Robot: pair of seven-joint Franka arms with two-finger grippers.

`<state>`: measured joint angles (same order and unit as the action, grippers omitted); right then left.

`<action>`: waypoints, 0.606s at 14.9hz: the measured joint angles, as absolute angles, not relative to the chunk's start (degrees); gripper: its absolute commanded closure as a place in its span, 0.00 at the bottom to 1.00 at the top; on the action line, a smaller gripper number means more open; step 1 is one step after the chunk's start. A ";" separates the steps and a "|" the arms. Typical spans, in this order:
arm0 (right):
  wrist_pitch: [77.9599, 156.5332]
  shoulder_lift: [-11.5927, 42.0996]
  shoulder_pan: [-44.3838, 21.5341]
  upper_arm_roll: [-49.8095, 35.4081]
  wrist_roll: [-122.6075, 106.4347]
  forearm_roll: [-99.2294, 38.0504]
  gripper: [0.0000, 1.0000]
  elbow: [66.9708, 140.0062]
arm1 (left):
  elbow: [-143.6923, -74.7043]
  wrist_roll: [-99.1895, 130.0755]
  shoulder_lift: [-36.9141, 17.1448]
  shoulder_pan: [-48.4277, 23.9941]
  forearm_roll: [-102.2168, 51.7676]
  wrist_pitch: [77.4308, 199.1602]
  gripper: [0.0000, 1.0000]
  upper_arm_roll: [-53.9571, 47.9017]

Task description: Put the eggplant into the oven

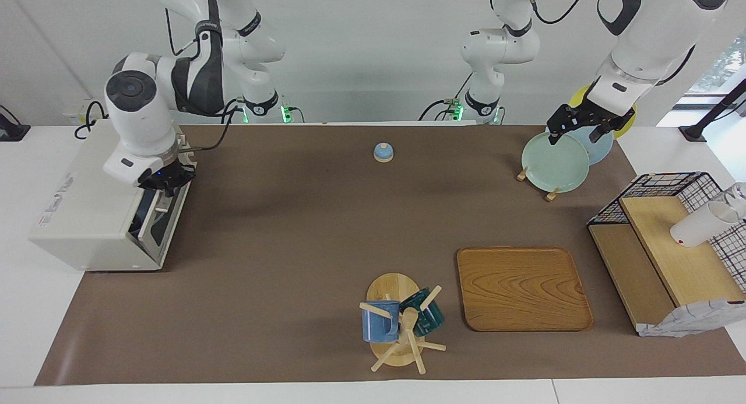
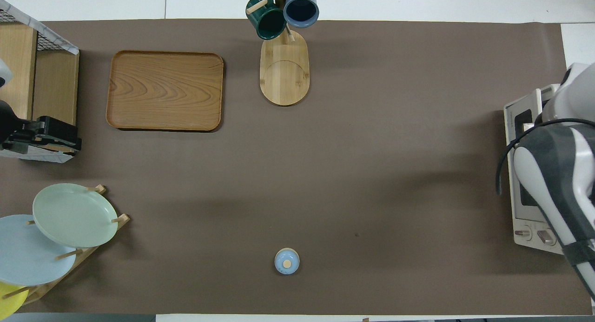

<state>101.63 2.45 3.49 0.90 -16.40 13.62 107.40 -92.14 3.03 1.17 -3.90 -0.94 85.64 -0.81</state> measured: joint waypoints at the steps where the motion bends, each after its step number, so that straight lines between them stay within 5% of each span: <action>1: 97.73 1.46 3.95 1.03 -16.62 11.42 0.62 104.96 | -92.14 3.03 1.17 -3.90 -0.94 85.64 0.00 -0.81; 4: 87.35 -1.05 4.14 1.10 -16.71 6.76 0.45 95.49 | -92.14 3.03 1.17 -3.90 -0.94 85.64 0.00 -0.81; 5: 85.79 -1.45 4.14 1.11 -16.71 5.78 0.33 93.54 | -92.14 3.03 1.17 -3.90 -0.94 85.64 0.00 -0.81; 6: 85.18 -1.53 4.13 1.10 -16.63 5.54 0.00 92.51 | -92.14 3.03 1.17 -3.90 -0.94 85.64 0.00 -0.81; 9: 85.44 -0.76 4.11 1.11 -14.69 5.33 0.00 92.24 | -92.14 3.03 1.17 -3.90 -0.94 85.64 0.00 -0.81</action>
<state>85.44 -0.76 4.11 1.11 -14.69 5.33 92.24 -92.14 3.03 1.17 -3.90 -0.94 85.64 -0.81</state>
